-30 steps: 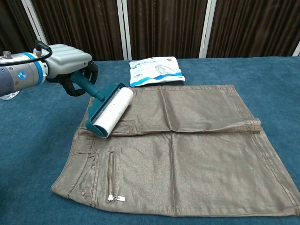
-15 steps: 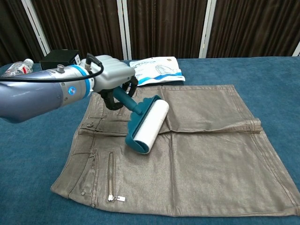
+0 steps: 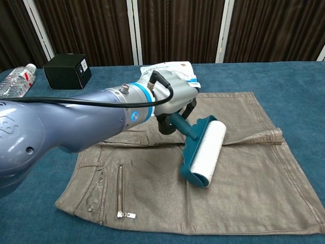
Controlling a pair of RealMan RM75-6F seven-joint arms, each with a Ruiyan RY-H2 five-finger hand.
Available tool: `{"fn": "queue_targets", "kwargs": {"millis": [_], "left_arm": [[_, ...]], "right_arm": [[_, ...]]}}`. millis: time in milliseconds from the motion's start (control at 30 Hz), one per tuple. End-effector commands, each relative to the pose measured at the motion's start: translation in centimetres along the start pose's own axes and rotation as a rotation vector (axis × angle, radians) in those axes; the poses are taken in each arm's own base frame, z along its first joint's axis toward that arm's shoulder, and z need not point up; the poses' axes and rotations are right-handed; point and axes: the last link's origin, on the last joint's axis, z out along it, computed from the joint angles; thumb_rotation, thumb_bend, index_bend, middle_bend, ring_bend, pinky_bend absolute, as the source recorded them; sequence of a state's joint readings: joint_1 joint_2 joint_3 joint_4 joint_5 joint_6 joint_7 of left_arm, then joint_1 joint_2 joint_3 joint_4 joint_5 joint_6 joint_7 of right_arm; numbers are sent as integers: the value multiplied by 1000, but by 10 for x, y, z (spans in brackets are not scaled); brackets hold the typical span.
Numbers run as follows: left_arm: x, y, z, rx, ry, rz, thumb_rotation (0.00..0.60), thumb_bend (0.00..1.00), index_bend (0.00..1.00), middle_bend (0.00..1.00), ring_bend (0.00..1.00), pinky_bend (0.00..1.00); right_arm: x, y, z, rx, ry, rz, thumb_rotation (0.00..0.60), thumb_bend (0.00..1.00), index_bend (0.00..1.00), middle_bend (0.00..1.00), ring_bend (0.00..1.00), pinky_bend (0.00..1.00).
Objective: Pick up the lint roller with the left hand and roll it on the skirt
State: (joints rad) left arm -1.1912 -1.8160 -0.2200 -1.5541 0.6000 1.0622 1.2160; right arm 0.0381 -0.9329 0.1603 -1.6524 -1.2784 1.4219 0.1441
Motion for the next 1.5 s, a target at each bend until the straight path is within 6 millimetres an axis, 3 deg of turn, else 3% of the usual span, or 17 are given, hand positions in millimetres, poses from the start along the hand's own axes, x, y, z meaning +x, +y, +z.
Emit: {"fn": "queue_targets", "kwargs": {"millis": [33,200,367,900,967,1000,1067,1333,1500], "left_arm": [[5,10,3,-13,5,5,600,649,671,498,418,466],[6,22,5,-25,-4,33,600,649,674,500,421,468],[1,16,4,-7,-28,69,600,652,674,501,422,468],[-34,-77,-14,142,-99,168,600,653,676,503,424,468],[-44,-98,-21,168,-119,218,600,654,676,503,423,468],[-55,-119,-28,215,-151,229,600,653,675,503,423,468],[-60,-134,-34,230,-165,227,600,653,675,502,423,468],[-78,-163,-49,268,-206,223,600,654,675,503,422,468],[-79,-163,-50,262,-195,207,600,653,676,503,423,468]], "right_arm": [[1,1,0,-4,2,1,600,0,0,0,0,0],[1,2,0,-9,3,-2,600,0,0,0,0,0],[1,3,-1,-11,3,-3,600,0,0,0,0,0],[-1,-1,-3,1,-1,-14,600,0,0,0,0,0],[-1,-2,-4,4,-2,-16,600,0,0,0,0,0],[-1,-3,-4,6,-1,-15,600,0,0,0,0,0],[-1,-4,-5,8,-1,-16,600,0,0,0,0,0],[-3,-6,-5,18,-6,-26,600,0,0,0,0,0],[-3,-7,-5,19,-5,-24,600,0,0,0,0,0]]}}
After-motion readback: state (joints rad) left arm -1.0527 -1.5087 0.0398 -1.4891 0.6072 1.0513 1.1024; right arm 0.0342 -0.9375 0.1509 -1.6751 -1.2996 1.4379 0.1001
